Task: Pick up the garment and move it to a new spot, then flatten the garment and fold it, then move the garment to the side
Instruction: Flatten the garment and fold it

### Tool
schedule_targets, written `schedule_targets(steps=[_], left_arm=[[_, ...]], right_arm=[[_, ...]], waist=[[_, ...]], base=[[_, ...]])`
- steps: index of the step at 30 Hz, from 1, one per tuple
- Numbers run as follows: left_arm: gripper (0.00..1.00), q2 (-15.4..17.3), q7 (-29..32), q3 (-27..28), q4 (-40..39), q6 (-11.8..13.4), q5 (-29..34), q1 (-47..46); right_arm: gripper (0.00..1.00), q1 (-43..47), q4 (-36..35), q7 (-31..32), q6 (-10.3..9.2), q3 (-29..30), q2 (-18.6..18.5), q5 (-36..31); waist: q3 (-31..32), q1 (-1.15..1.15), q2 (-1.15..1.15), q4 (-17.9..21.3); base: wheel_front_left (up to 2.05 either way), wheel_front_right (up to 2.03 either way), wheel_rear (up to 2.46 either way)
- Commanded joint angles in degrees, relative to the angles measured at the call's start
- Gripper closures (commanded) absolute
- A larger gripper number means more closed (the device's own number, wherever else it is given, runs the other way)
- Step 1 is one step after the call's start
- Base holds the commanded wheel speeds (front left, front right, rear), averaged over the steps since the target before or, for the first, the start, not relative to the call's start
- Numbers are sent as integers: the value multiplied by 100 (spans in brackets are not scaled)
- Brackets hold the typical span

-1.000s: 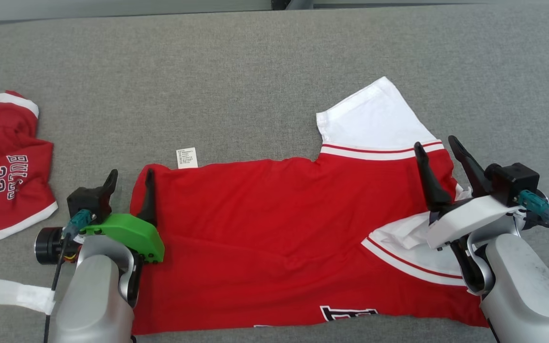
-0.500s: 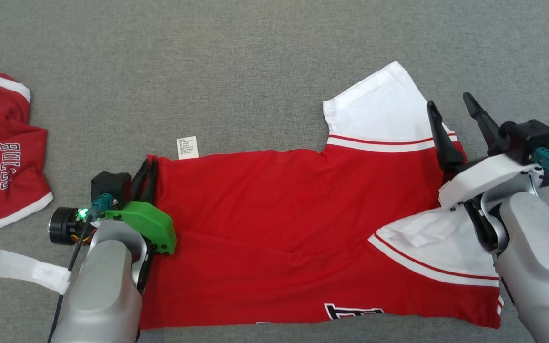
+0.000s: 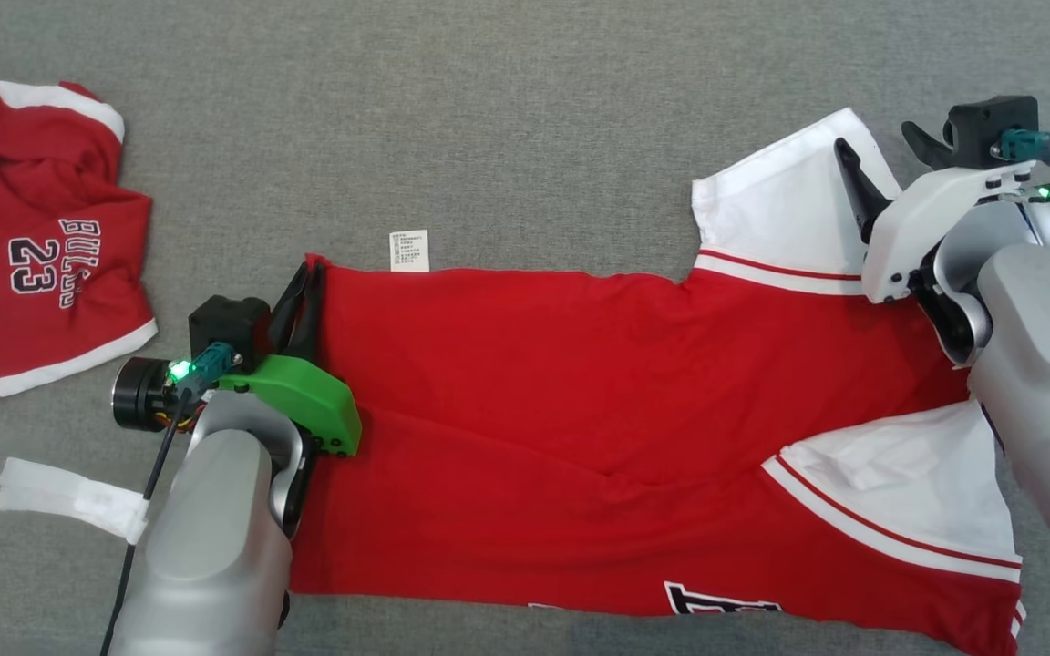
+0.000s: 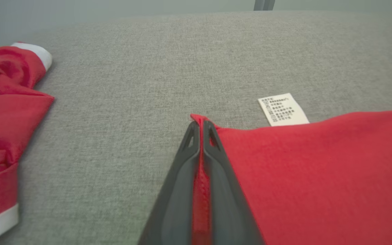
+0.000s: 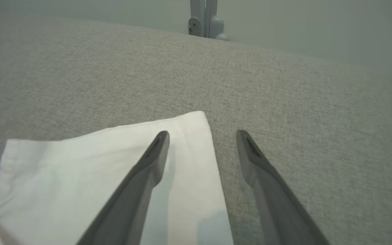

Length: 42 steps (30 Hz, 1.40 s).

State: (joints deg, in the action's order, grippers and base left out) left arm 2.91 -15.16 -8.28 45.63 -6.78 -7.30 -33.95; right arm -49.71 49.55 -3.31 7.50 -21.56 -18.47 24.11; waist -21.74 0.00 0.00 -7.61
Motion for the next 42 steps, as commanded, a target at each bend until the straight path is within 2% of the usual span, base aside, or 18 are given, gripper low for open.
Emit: schedule_targets(steps=[1, 4, 5, 6, 7, 11, 17, 22, 25, 29, 32, 38, 42], left_arm=[[100, 10, 3, -65, -52, 7, -105, -134], [100, 9, 3, -245, -124, 1, -271, -170], [100, 9, 2, -296, -140, 15, -316, -187], [100, 11, 3, -355, -155, 35, -377, -211], [100, 12, 3, -402, -183, 45, -423, -247], [100, 11, 1, -484, -292, 140, -539, -342], [100, 12, 2, -361, -400, 227, -545, -513], [100, 15, 2, -211, -427, 243, -491, -440], [100, 13, 2, -109, -389, 190, -424, -168], [100, 113, 2, 54, -450, 120, -368, 196], [100, 167, 2, 163, -531, 64, -346, 475], [100, 235, 2, 408, -838, -3, -312, 1050], [100, 226, 2, 495, -1096, -32, -255, 1432]], right_arm=[[0, -181, 212, 112, -3, -80, -25, 11], [2, -405, 501, 343, -3, -278, -21, 58], [25, -454, 584, 413, -3, -342, -29, 94], [91, -474, 649, 444, -3, -391, -30, 144], [100, -526, 716, 429, -3, -419, -72, 156], [100, -804, 964, 81, -7, -384, -264, 55], [100, -1164, 1282, -514, -7, -208, -281, -120], [100, -1243, 1649, -977, -6, 19, -72, -200], [100, -913, 1600, -1144, -6, -13, 120, -103], [100, -457, 1081, -1195, -5, -119, 203, 114], [100, -18, 401, -1188, -6, -108, 89, 284], [100, 1036, -873, -1187, -5, 166, -144, 539], [100, 1864, -1547, -1187, -5, 331, -153, 653]], waist=[[-158, 0, 0, -203], [-250, 0, 0, -293], [-268, 0, 0, -315], [-279, 0, 0, -333], [-290, 0, 0, -346], [-301, 0, 0, -367], [-271, 0, 0, -324], [-57, 0, 0, -236], [316, 0, 0, -88], [694, 0, 0, 147], [919, 0, 0, 339], [1286, 0, 0, 623], [1466, 0, 0, 741]], base=[[0, 0, 0], [0, 0, 0], [0, 0, 0], [0, 0, 0], [0, 0, 0], [0, 0, 0], [0, 0, 0], [0, 0, 0], [0, 0, 0], [0, 0, 0], [0, 0, 0], [0, 0, 0], [0, 0, 0]])
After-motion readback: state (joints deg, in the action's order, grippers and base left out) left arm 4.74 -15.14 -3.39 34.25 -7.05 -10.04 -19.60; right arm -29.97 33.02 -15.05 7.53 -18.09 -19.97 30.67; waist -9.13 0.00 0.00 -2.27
